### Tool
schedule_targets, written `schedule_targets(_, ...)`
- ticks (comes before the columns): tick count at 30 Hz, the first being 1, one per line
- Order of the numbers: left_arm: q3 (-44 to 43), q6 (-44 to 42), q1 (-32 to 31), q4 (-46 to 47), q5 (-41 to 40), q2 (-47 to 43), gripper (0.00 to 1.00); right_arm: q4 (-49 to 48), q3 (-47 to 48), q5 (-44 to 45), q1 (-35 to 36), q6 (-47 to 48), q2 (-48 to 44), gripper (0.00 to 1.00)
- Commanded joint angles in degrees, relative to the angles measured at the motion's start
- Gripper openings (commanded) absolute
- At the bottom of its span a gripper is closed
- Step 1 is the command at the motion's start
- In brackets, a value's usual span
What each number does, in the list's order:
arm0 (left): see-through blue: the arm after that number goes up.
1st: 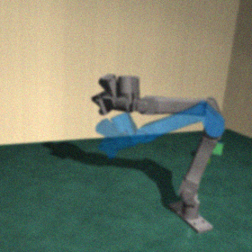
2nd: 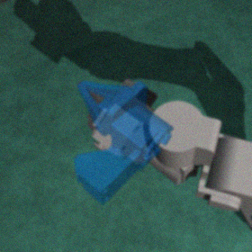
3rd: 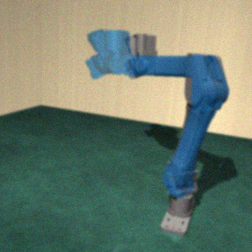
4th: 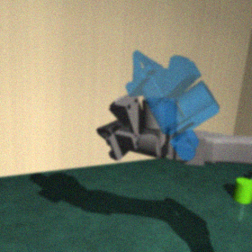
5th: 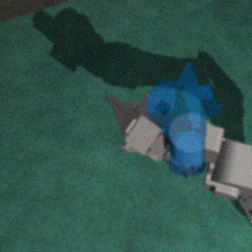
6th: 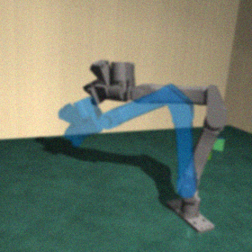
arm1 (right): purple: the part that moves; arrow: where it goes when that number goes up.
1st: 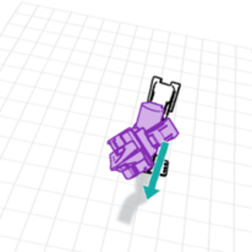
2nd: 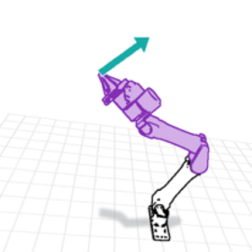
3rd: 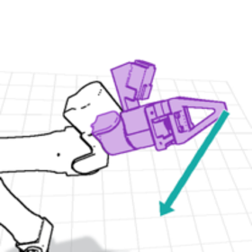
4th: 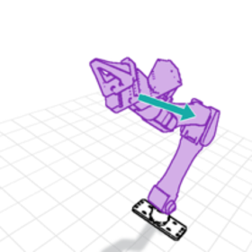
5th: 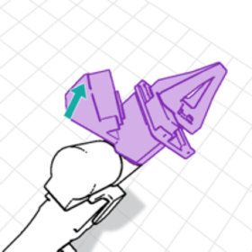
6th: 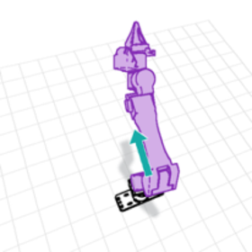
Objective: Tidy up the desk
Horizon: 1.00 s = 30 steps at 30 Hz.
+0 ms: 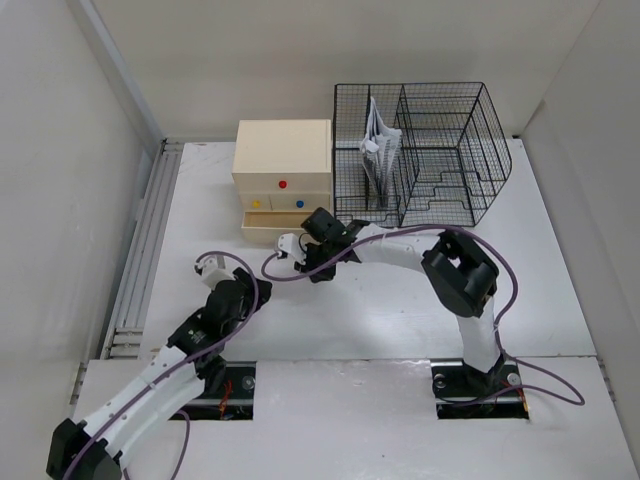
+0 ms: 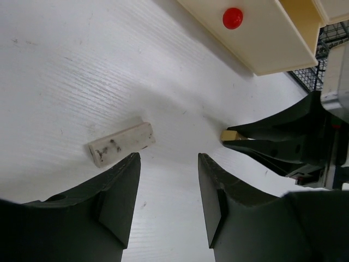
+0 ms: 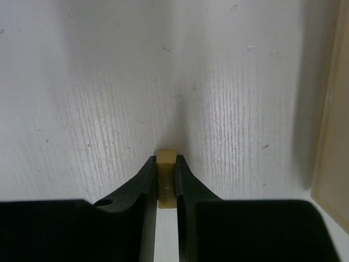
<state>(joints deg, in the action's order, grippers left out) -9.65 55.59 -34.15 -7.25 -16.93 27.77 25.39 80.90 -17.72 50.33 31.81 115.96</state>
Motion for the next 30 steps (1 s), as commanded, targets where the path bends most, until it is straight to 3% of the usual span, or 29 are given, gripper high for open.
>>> schedule_targets(1,-2.9,0.8,-0.3,-1.5,0.0,-1.7,0.43,2.4,2.6,0.7,0.4,-0.4,-0.1,0.0)
schedule_targets(9,-3.4,2.0,-0.3,-3.9,1.0,-5.3,0.43,6.2,15.9,3.4,0.4,1.2,-7.0,0.0)
schedule_targets(21,-6.7,2.4,-0.3,-8.4,1.1,-8.1,0.45,3.8,30.1,22.8,0.4,0.0,4.4,0.01)
schedule_targets(22,-6.7,2.4,-0.3,-8.4,1.1,-8.1,0.45,3.3,30.6,23.4,0.4,-0.5,4.4,0.03)
schedule_targets(23,-6.7,2.4,-0.3,-8.4,1.1,-8.1,0.46,3.3,30.6,24.0,0.4,-0.5,5.3,0.12)
schedule_targets(26,-7.2,1.9,-0.3,-8.4,1.1,-8.1,0.47,1.9,30.6,25.8,0.4,-0.5,5.9,0.19)
schedule_targets(30,-7.8,1.4,-0.3,-8.4,1.1,-8.1,0.47,1.9,31.2,26.3,-0.2,-1.1,6.5,0.39)
